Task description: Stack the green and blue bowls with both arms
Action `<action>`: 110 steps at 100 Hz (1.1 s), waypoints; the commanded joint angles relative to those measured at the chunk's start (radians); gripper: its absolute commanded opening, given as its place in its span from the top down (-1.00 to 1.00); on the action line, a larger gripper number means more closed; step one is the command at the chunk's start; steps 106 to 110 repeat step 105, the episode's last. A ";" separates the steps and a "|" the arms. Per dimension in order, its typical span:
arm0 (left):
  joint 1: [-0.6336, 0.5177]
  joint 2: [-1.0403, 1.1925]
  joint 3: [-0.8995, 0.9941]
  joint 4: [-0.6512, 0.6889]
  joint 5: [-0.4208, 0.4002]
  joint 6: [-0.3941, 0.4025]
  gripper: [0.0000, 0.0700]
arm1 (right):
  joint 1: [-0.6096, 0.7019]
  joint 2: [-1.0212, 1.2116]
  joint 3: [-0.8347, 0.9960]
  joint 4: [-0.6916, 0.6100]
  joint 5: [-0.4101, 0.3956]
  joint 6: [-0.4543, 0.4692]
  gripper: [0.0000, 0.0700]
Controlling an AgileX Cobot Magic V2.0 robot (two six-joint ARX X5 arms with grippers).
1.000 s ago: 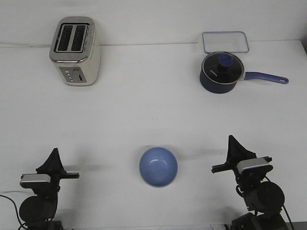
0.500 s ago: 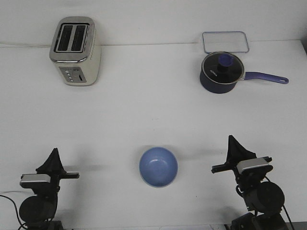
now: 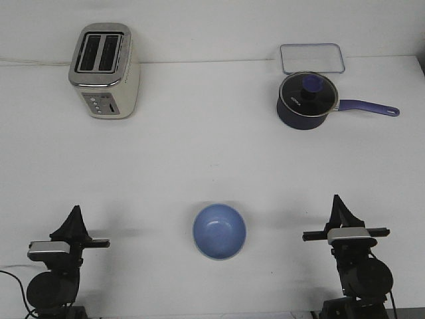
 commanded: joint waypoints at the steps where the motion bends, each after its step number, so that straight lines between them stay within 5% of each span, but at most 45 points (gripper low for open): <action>1: 0.000 -0.001 -0.019 0.011 -0.003 -0.005 0.96 | -0.037 -0.039 -0.042 0.008 -0.037 -0.060 1.00; 24: 0.000 -0.001 -0.019 0.011 -0.003 -0.005 0.96 | -0.116 -0.085 -0.178 0.032 -0.073 -0.093 1.00; 110: 0.000 -0.001 -0.019 0.009 -0.003 -0.005 0.96 | -0.120 -0.085 -0.177 0.045 -0.068 -0.109 1.00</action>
